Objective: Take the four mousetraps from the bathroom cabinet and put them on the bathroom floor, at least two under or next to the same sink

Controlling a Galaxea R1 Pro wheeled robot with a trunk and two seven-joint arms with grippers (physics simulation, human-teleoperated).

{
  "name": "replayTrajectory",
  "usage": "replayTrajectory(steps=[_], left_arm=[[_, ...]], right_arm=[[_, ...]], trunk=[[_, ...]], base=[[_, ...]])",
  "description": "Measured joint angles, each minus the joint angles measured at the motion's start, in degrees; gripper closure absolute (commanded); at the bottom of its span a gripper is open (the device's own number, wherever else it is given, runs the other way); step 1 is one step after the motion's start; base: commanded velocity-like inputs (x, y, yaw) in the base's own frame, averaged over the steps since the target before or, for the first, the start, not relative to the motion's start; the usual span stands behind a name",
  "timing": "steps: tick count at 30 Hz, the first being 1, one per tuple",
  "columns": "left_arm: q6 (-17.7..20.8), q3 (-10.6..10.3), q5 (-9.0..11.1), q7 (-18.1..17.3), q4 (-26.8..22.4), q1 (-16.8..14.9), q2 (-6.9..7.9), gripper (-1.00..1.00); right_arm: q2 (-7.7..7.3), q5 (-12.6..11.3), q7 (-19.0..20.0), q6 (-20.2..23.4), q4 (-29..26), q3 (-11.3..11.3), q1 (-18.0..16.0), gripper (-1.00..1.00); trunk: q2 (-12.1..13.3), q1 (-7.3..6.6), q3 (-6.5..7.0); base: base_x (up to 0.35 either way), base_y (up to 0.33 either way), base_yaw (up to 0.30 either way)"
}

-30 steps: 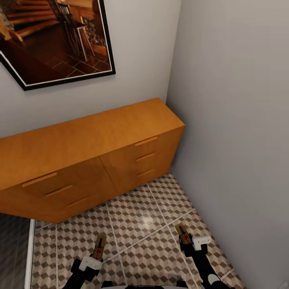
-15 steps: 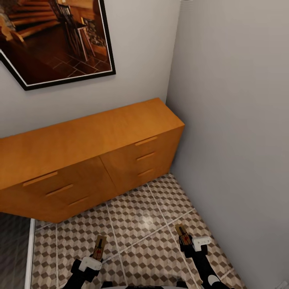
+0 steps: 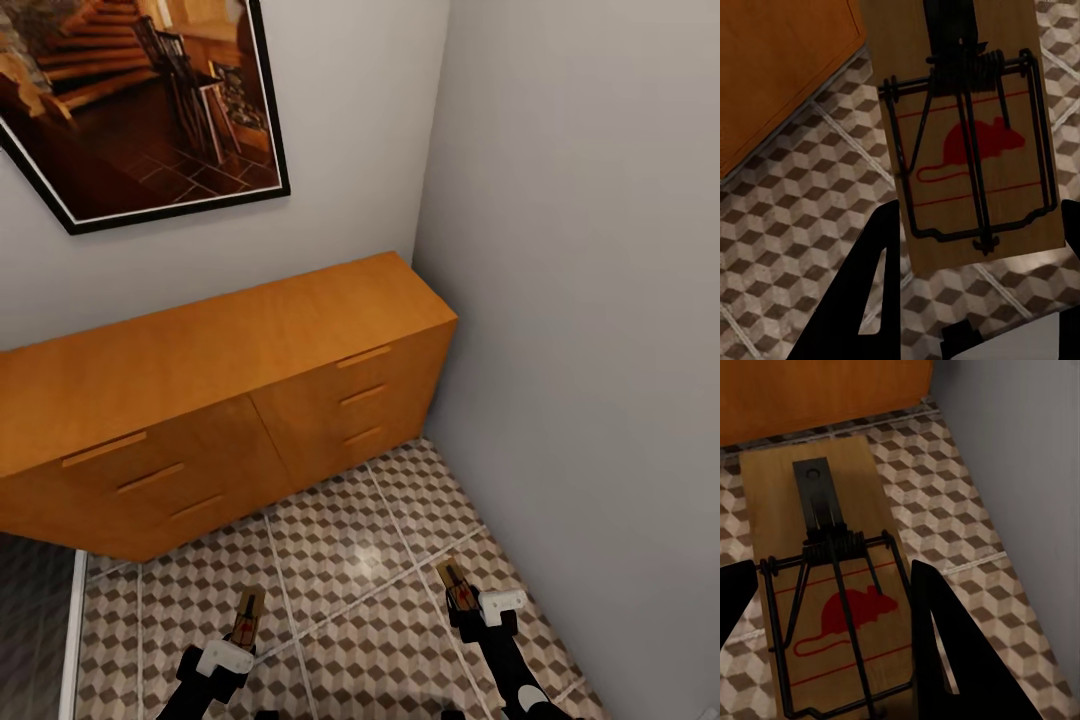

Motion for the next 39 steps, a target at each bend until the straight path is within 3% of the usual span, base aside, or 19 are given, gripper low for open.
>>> replayTrajectory(steps=[39], left_arm=[[0.00,-0.09,-0.09,-0.36,-0.04,0.04,-0.08,1.00]], right_arm=[[-0.16,0.00,0.00,0.00,0.17,0.00,0.00,1.00]], trunk=[[0.00,0.00,3.50]], base=[[0.000,0.000,0.000]])
